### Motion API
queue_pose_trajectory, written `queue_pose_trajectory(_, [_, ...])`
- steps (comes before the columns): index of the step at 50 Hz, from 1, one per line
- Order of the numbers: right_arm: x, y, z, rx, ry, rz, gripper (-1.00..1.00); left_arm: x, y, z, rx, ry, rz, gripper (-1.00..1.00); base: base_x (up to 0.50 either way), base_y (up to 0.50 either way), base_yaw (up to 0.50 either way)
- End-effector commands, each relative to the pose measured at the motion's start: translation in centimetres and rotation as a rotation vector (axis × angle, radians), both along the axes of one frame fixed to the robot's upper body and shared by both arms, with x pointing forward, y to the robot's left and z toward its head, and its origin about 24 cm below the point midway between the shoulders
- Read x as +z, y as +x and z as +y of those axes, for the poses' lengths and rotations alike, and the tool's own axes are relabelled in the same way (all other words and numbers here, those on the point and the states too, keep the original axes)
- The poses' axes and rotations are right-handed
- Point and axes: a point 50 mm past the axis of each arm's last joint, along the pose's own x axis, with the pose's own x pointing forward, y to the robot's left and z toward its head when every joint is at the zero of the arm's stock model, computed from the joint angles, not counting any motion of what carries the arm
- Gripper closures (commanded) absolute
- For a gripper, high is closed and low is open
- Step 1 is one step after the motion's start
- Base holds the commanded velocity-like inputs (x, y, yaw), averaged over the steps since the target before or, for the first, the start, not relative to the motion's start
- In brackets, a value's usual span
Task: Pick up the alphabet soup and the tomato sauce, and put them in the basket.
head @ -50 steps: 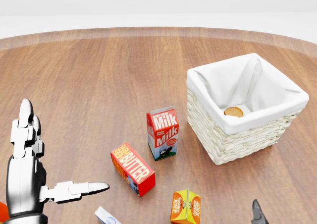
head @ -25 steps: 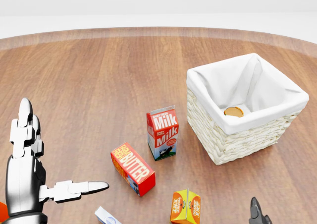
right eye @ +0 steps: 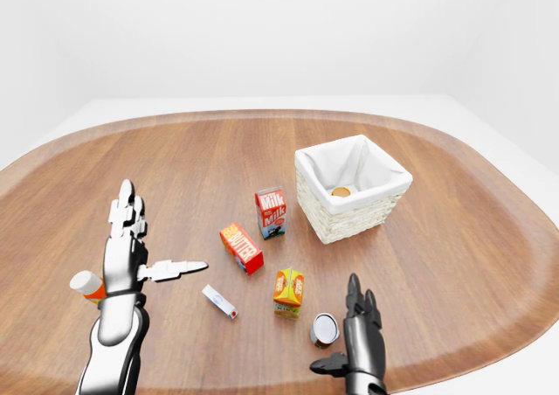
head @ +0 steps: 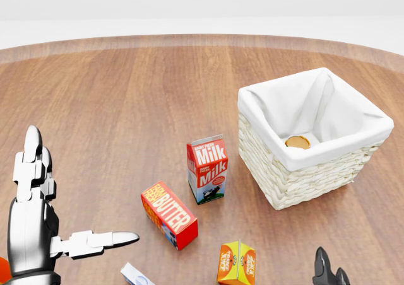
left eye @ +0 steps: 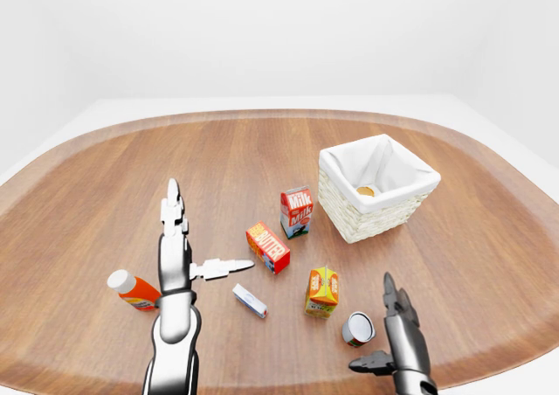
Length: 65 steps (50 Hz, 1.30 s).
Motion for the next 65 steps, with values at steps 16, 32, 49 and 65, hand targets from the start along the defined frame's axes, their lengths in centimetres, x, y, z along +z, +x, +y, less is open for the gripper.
queue_pose_trajectory(16, [0.7, 0.2, 1.0, 0.062, -0.118, -0.084, -1.00, 0.1, 0.0, 0.1, 0.002, -0.003, -0.005, -1.00, 0.00, 0.00, 0.00])
queue_pose_trajectory(32, [0.3, 0.7, 1.3, 0.085, -0.185, -0.122, -1.00, 0.1, 0.1, 0.1, 0.006, -0.007, -0.007, -1.00, 0.00, 0.00, 0.00])
queue_pose_trajectory(49, [-0.8, 1.1, 2.0, 0.203, -0.304, -0.114, -1.00, 0.0, 0.0, 0.1, 0.005, -0.005, 0.001, -1.00, 0.00, 0.00, 0.00])
queue_pose_trajectory(65, [-1.1, 1.0, 2.5, 0.263, -0.328, -0.107, -1.00, 0.0, 0.0, 0.1, 0.003, -0.005, -0.001, -1.00, 0.00, 0.00, 0.00])
